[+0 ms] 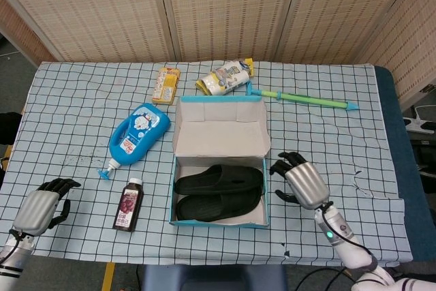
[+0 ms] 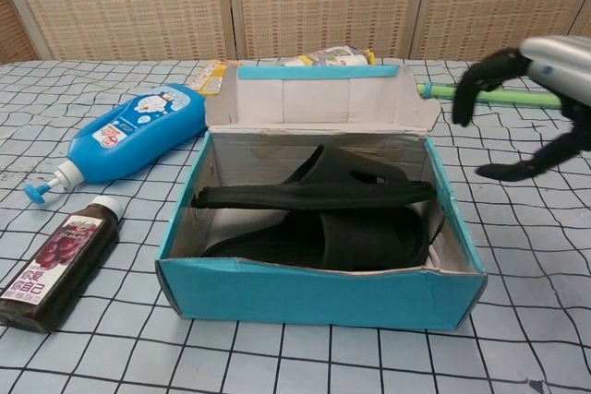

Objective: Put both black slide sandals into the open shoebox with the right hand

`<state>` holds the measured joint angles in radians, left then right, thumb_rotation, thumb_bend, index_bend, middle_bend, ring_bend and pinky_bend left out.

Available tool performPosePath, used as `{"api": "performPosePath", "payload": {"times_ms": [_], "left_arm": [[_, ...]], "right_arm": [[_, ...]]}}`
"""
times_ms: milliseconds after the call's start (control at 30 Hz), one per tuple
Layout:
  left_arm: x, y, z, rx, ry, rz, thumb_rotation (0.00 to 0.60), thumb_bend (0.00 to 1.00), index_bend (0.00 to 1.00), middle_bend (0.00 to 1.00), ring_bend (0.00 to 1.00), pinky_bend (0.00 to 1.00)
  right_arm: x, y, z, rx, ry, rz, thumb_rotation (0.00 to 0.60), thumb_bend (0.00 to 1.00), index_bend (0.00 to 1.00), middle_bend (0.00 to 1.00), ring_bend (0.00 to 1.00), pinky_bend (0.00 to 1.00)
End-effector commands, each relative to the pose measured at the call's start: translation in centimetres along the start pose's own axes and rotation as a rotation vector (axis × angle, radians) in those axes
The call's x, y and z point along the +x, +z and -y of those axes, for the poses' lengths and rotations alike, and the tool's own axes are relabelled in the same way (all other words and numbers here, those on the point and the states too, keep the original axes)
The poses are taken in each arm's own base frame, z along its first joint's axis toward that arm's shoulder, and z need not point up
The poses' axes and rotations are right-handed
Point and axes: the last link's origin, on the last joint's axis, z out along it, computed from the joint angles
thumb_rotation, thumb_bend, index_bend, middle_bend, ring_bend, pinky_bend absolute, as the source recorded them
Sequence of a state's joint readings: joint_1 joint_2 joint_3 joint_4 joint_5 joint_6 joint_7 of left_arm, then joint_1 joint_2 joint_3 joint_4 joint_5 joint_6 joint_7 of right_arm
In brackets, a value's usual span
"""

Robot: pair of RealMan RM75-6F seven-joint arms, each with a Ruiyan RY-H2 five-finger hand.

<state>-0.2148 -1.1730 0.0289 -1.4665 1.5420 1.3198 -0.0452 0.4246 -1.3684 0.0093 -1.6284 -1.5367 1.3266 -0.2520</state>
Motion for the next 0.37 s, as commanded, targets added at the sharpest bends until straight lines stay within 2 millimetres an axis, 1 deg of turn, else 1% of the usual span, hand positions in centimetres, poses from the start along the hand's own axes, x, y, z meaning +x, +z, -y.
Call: {"api": "performPosePath", "payload": {"times_ms": [33, 100, 200, 267, 367], "left_arm": [[0.0, -0.1, -0.2, -0.007, 0.007, -0.008, 0.600, 0.67, 0.27, 0.25, 0.20, 0.30], [0.1, -0.2, -0.5, -0.015, 0.013, -0.017, 0.600, 0.67, 0.27, 0.25, 0.20, 0.30], [0.2, -0.3, -0.8, -0.028, 0.023, -0.033, 0.600, 0.67, 0.27, 0.24, 0.20, 0.30], [0.1, -0.3, -1.0, -0.033, 0.031, -0.037, 0.600, 0.67, 0.27, 0.24, 0.20, 0.30], [0.1, -0.4, -1.1, -0.036, 0.035, -0.039, 0.600, 0.67, 0.27, 0.24, 0.20, 0.30]], "right_arm": [[-0.9, -6.9, -7.1, -0.239, -0.268, 0.067, 0.600, 0.11, 0.34, 0.32, 0.14, 0.25], [-0.9, -8.3, -8.8, -0.312, -0.292, 0.079, 0.600, 0.10, 0.28, 0.24, 0.09, 0.22], [-0.2, -9.4, -10.2, -0.392, -0.271, 0.032, 0.600, 0.07, 0.19, 0.14, 0.02, 0.16], [0.3, -9.8, -10.7, -0.427, -0.252, -0.036, 0.600, 0.05, 0.15, 0.10, 0.00, 0.14], [0.9, -10.1, -10.7, -0.401, -0.271, -0.082, 0.600, 0.05, 0.13, 0.08, 0.00, 0.12]]}}
